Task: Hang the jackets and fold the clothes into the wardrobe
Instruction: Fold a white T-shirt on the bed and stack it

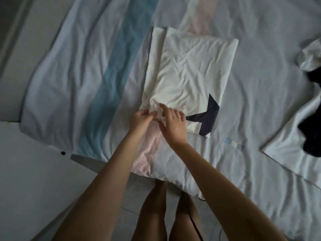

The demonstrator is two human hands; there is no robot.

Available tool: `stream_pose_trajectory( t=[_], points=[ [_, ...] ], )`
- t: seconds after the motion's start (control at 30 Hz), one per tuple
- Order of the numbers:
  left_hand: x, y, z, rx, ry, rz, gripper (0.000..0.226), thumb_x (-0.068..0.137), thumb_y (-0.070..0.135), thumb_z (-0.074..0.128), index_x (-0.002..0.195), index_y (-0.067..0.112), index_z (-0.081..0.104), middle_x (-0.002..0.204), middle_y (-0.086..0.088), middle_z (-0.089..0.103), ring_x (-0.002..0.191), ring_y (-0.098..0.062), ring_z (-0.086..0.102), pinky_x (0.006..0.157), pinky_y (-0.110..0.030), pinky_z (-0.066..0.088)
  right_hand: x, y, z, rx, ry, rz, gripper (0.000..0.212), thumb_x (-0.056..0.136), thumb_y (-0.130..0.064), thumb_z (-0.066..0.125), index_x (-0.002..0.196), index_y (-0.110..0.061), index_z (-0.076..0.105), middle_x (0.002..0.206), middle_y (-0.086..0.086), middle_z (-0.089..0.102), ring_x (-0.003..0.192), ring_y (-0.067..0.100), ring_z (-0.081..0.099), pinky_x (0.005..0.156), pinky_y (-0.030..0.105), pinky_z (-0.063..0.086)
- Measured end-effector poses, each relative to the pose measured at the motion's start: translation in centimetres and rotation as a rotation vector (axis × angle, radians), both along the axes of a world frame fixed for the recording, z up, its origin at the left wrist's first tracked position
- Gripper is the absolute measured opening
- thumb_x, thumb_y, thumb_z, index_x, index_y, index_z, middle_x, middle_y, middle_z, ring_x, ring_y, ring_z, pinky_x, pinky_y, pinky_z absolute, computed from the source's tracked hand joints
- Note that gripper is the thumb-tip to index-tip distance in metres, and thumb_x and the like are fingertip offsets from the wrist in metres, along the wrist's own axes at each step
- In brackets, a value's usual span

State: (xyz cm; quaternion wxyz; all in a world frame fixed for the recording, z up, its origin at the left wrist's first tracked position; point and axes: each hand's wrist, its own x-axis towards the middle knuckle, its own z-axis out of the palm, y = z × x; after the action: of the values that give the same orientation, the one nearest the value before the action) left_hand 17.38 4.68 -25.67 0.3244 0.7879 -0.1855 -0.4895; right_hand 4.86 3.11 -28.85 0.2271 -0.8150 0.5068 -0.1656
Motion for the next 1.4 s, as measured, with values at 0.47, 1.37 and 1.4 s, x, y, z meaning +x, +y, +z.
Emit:
stream_pose_trajectory(
  t=[0.47, 1.37, 1.4],
  points=[
    [0.0, 1.0, 0.8, -0.107, -0.298, -0.026, 0.020, 0.079, 0.026, 0.035, 0.072, 0.009, 0.042, 0.066, -0.002, 0.044, 0.072, -0.020, 0.042, 0.063, -0.028, 0.025, -12.8, 0.3, 1.5, 0.476, -0.135, -0.422, 0.074, 0.078, 0.008, 0.047, 0.142, -0.027, 0.038, 0.134, 0.002, 0.049, 0.108, 0.013, 0.051, 0.083, 0.030, 0.043],
    [-0.7, -24.0, 22.9, -0.727, -0.193, 0.336, 0.040, 0.097, 0.036, 0.043, 0.106, 0.002, 0.062, 0.111, -0.027, 0.063, 0.103, -0.039, 0.060, 0.084, -0.045, 0.050, -9.8, -23.6, 28.2, -0.186, -0.734, -0.613, 0.047, 0.075, 0.001, 0.034, 0.105, -0.017, 0.067, 0.094, -0.007, 0.066, 0.083, 0.005, 0.059, 0.079, 0.023, 0.051],
    [-0.7, -23.9, 22.5, -0.685, -0.216, 0.313, 0.040, 0.098, 0.034, 0.043, 0.108, 0.000, 0.061, 0.112, -0.027, 0.063, 0.104, -0.038, 0.060, 0.086, -0.044, 0.049, -9.8, -23.4, 27.9, -0.186, -0.715, -0.608, 0.049, 0.074, 0.001, 0.034, 0.105, -0.017, 0.067, 0.091, -0.008, 0.065, 0.079, 0.002, 0.058, 0.075, 0.024, 0.051]
  ],
)
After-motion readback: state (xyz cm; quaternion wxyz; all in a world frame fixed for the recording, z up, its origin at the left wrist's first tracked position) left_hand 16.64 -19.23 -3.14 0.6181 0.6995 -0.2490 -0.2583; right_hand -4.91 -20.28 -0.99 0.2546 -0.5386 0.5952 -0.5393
